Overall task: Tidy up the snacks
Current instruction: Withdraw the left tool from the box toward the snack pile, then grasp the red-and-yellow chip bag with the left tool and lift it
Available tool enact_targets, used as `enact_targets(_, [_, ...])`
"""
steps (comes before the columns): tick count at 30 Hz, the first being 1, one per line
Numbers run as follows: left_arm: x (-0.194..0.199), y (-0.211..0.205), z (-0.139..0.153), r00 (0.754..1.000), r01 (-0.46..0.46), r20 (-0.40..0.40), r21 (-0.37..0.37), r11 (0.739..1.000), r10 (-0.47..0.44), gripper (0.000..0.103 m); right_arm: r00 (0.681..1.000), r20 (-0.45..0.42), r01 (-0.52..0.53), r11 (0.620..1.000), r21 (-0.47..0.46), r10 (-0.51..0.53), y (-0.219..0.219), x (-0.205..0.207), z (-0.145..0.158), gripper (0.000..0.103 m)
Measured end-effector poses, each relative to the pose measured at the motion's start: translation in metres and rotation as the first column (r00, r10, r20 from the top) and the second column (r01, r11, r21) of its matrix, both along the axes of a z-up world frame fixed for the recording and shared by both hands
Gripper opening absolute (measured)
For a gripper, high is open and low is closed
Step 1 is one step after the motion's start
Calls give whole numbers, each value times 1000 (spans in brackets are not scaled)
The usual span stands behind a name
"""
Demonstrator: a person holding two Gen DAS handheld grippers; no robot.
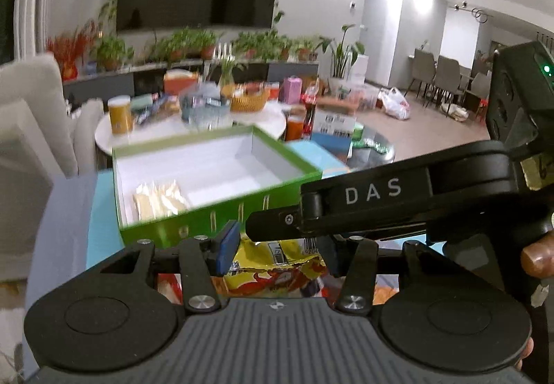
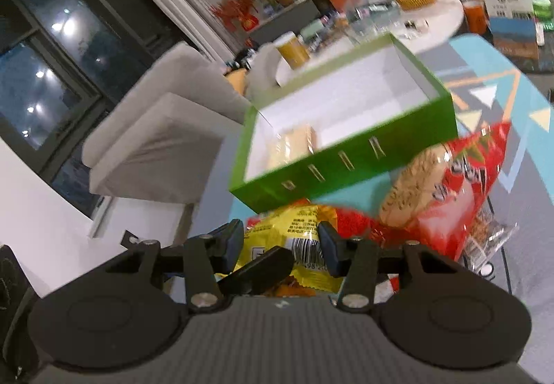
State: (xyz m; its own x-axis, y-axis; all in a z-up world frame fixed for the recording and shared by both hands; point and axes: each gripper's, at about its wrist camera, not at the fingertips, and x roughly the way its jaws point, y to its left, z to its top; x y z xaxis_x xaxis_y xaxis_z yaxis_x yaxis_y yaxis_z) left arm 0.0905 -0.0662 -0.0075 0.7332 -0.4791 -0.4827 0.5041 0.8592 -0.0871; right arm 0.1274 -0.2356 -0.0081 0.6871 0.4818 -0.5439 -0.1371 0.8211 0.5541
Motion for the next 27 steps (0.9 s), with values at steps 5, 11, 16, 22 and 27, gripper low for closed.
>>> enact_targets(5, [-2,-3,15,999,15,37,-7,1000,-15,47,999,49,6,1000,-2,-6,-3,-5,18,54])
enact_targets(11, [-19,3,9,1000,10,22,4,1000,-10,47,999,38,-26,1000,3,26,-1,-13,14,54])
enact_targets(16, [-38,23,-6,1000,-1,2,32,999,1,47,995,20,-97,995,-8,97,17,-30,3,54])
enact_targets(22, [-51,66,-25,995,-51,-82,32,998,54,46,976,-19,-217,976,21,217,41,-45,-7,55])
enact_targets(27, [-54,103,-42,980,-143,-134,54,988,149,46,974,-39,-223,974,47,225,39,-48,-10,55])
